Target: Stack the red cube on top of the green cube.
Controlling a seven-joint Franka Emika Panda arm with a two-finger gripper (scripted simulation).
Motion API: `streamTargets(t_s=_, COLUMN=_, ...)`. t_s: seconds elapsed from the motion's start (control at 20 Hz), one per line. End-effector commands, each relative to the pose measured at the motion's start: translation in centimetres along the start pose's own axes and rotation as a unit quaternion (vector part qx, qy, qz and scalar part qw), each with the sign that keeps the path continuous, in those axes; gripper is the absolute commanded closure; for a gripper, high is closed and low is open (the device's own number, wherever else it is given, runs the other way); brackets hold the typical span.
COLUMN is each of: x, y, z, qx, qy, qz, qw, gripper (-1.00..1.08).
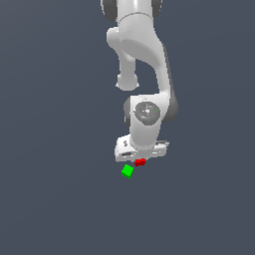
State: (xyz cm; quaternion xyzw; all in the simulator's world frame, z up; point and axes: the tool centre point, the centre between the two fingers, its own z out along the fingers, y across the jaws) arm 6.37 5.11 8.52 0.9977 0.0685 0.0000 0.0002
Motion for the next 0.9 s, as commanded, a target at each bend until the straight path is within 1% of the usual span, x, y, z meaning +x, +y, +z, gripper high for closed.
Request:
streamTargets(t_s=0.0, x=0.7, y=1.9, z=0.8, qx=0.000, qy=0.000, qz=0.000, qw=1.0000, gripper=1.08)
streamTargets(t_s=0.15, x=1.4, y=3.6, z=1.6, qx=0.000, qy=0.000, qz=0.000, qw=1.0000, gripper=1.08)
streamTargets(t_s=0.3, x=1.8, y=4.6, z=2.1, qx=0.000, qy=0.000, qz=0.000, qw=1.0000, gripper=1.08)
streamTargets(t_s=0.65, x=2.2, y=5.4, z=2.4, qx=0.000, qy=0.000, qz=0.000, qw=1.0000, gripper=1.08)
streamTargets(t_s=0.7, x=2.2, y=5.4, z=2.4, qx=0.000, qy=0.000, qz=0.000, qw=1.0000, gripper=-0.92)
streamTargets(t_s=0.85, x=2.2, y=5.4, z=2.4, qx=0.000, qy=0.000, qz=0.000, qw=1.0000, gripper=-0.92)
